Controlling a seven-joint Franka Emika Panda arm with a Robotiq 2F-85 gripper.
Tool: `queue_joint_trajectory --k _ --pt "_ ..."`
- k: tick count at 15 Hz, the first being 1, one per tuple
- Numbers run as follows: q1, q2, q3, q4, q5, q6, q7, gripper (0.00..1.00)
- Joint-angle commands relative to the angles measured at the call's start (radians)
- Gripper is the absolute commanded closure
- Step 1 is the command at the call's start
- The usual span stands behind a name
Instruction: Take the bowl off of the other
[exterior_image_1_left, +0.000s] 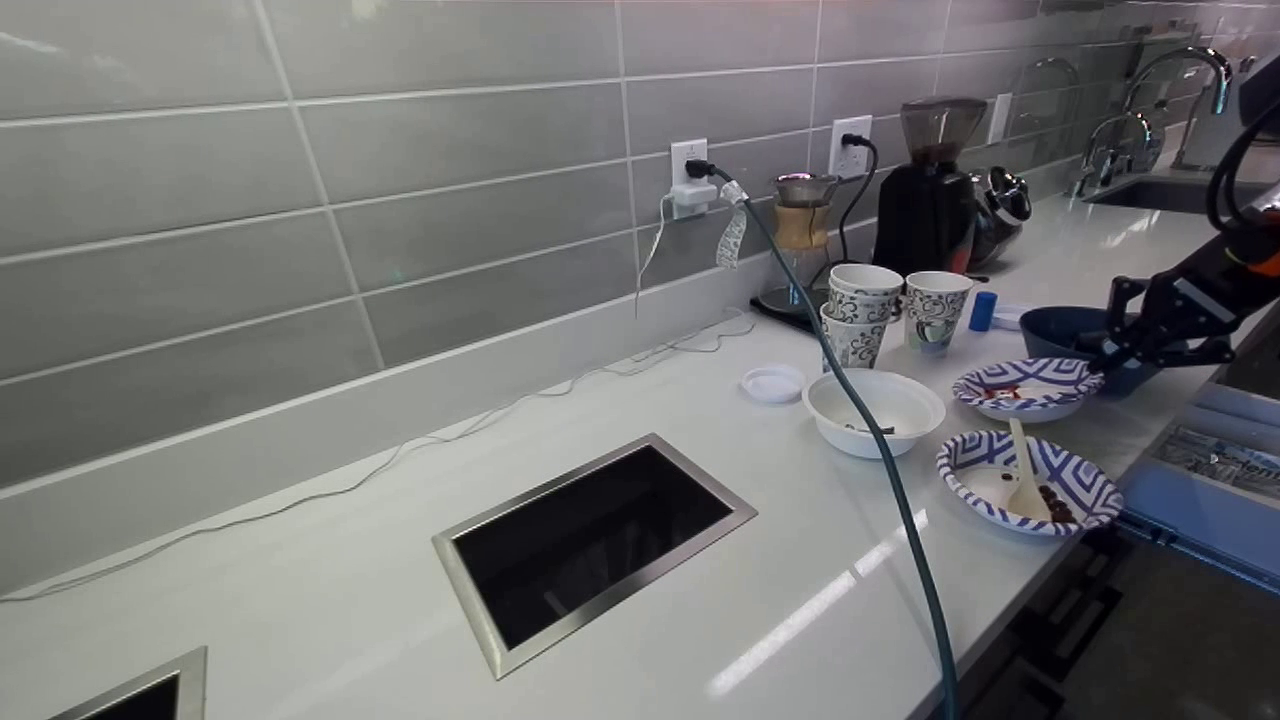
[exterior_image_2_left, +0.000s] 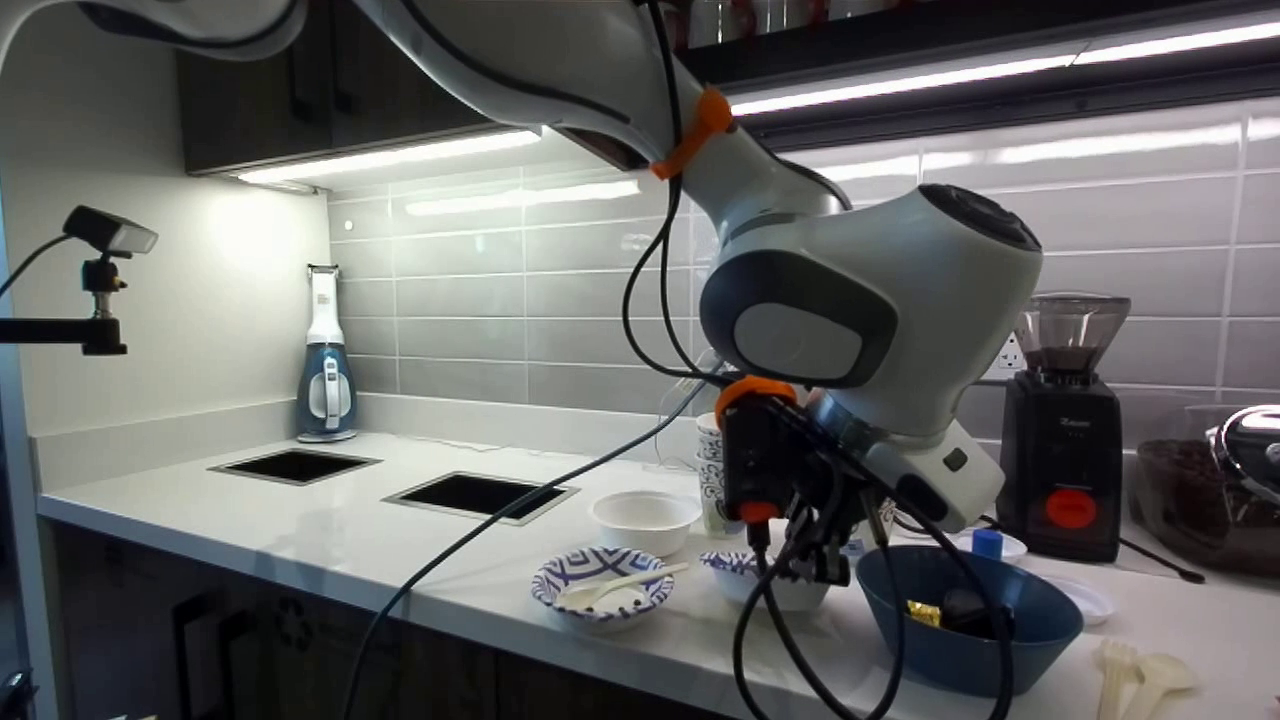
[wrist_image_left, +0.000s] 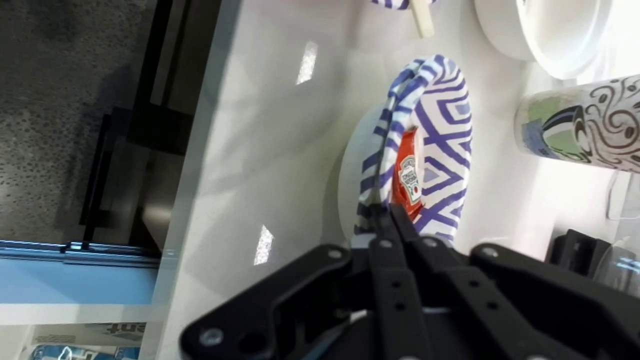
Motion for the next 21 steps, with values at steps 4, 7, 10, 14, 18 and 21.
queue_joint_trajectory --k 4,7,10,14,18,21 --pt "-0.057 0.008 0.01 0.015 0.177 -0.122 -0.161 0.99" --pt "-0.075 0.007 -0.006 0.015 0.25 -0.184 -0.22 0.99" --pt "-0.092 0.003 -0.024 0.015 0.328 -0.237 -0.255 0.99" --pt "-0.1 -0.027 -0.062 0.031 0.384 -0.288 -0.247 0.99" --pt "-0.078 -0.051 -0.098 0.064 0.465 -0.193 -0.188 0.99" --pt "-0.057 -0.038 -0.103 0.109 0.551 -0.04 -0.152 0.99"
